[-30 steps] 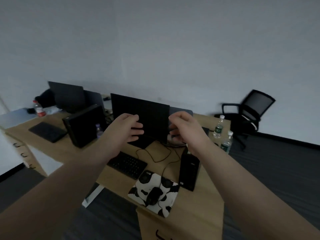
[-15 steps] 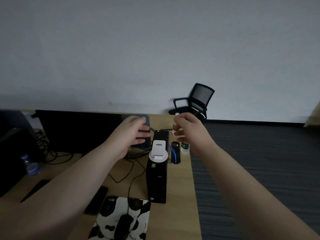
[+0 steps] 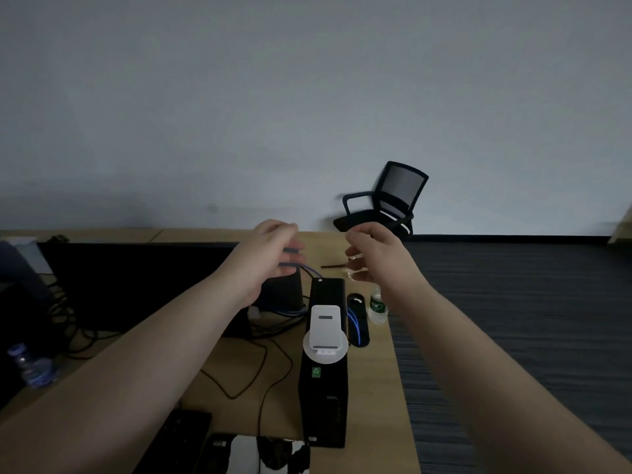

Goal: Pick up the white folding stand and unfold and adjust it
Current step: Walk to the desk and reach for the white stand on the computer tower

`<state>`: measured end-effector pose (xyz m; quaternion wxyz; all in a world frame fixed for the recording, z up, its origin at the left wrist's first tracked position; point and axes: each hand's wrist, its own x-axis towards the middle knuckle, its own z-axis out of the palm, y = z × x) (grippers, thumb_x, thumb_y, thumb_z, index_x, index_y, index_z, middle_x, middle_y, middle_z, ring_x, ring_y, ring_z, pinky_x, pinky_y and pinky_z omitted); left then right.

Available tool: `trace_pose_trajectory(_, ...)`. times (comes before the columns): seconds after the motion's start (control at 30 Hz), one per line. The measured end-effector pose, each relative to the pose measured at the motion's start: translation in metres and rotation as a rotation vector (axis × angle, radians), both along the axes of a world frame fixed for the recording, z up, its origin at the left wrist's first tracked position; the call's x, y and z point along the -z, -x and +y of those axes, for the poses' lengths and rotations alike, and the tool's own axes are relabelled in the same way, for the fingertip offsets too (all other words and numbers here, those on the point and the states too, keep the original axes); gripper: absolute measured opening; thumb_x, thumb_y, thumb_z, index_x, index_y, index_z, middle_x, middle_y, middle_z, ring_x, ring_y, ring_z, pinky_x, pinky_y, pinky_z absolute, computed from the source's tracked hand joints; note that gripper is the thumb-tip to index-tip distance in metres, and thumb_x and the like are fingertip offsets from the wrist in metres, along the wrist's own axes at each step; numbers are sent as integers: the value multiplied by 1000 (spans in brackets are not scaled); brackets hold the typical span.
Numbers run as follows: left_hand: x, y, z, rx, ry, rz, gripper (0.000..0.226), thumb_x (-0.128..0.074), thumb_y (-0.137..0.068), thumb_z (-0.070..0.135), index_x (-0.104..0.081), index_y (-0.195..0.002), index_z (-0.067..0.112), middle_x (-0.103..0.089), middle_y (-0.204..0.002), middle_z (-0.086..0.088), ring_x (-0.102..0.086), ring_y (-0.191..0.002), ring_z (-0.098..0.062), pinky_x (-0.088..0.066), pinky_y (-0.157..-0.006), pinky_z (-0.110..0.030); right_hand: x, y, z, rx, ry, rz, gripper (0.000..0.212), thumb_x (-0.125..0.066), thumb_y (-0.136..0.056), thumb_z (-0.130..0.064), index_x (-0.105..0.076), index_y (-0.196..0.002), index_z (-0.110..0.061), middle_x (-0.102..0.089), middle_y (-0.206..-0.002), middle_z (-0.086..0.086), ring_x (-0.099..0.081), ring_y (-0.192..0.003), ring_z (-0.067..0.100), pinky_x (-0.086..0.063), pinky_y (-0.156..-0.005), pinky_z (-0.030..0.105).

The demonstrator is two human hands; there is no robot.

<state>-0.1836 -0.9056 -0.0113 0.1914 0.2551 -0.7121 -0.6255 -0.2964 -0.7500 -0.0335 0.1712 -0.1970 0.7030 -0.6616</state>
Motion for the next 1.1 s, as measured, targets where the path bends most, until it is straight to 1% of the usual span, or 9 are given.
trace_pose_trajectory(0.17, 4, 6, -22, 93, -29, 13, 12, -56, -105, 30, -61, -110, 21, -75, -111, -11, -75, -99, -27, -59, -80, -34, -1, -4, -13, 61, -25, 35, 20, -63, -97, -30, -68, -112, -18, -68, -98, 10, -67, -79, 22, -55, -73, 39)
trace_pose_trajectory(0.27, 3, 9, -40, 134, -19, 23, 15, -56, -105, 29, -61, -114, 18, -74, -110, -11, -74, -96, -26, -58, -80, -35, -5, -9, -24, 109, -40, 40, 17, -63, -97, -29, -69, -109, -20, -68, -98, 9, -66, -77, 20, -56, -70, 36)
trace_pose_trajectory(0.4, 18, 12, -64, 162, -48, 19, 18, -55, -105, 29, -61, -117, 17, -74, -110, -10, -74, -93, -23, -58, -84, -37, 0, -19, -42, 138, -95, 36, 19, -62, -98, -28, -68, -114, -19, -68, -100, 11, -66, -80, 20, -60, -79, 41)
trace_pose_trajectory(0.47, 34, 12, -72, 203, -47, -40, 29, -54, -105, 33, -61, -126, 15, -74, -114, -10, -75, -99, -25, -59, -91, -41, 9, -27, -50, 148, -115, 21, 20, -62, -98, -26, -67, -115, -17, -67, -98, 10, -65, -80, 20, -59, -74, 37)
trace_pose_trajectory(0.53, 49, 11, -78, 220, -78, -82, 30, -54, -104, 33, -61, -127, 15, -74, -116, -12, -75, -103, -27, -59, -94, -43, 22, -34, -58, 160, -157, 0, 21, -63, -99, -26, -66, -117, -17, -68, -101, 11, -65, -80, 19, -56, -69, 32)
trace_pose_trajectory(0.7, 85, 13, -81, 230, -145, -137, 26, -55, -104, 31, -60, -124, 15, -72, -119, -14, -72, -95, -23, -58, -89, -40, 55, -37, -63, 186, -231, -27, 22, -63, -98, -27, -66, -119, -19, -69, -103, 12, -66, -80, 18, -58, -72, 34)
trace_pose_trajectory(0.87, 118, 22, -76, 198, -129, -203, 9, -54, -103, 33, -61, -104, 26, -71, -117, -12, -72, -102, -24, -58, -98, -46, 79, -24, -59, 192, -254, -46, 20, -63, -98, -27, -66, -116, -19, -70, -112, 18, -66, -80, 18, -57, -74, 37)
trace_pose_trajectory(1.0, 145, 34, -64, 190, -96, -270, 26, -55, -102, 33, -61, -123, 18, -70, -111, -6, -72, -101, -21, -60, -96, -45, 105, -7, -54, 192, -289, -80, 21, -64, -95, -26, -66, -114, -20, -71, -113, 17, -66, -79, 19, -55, -68, 36)
trace_pose_trajectory(1.1, 161, 42, -53, 174, -94, -318, 25, -55, -103, 32, -60, -124, 20, -69, -107, -3, -71, -99, -19, -60, -93, -42, 129, 6, -50, 184, -349, -98, 25, -64, -94, -23, -65, -119, -18, -71, -110, 16, -68, -81, 22, -57, -70, 36)
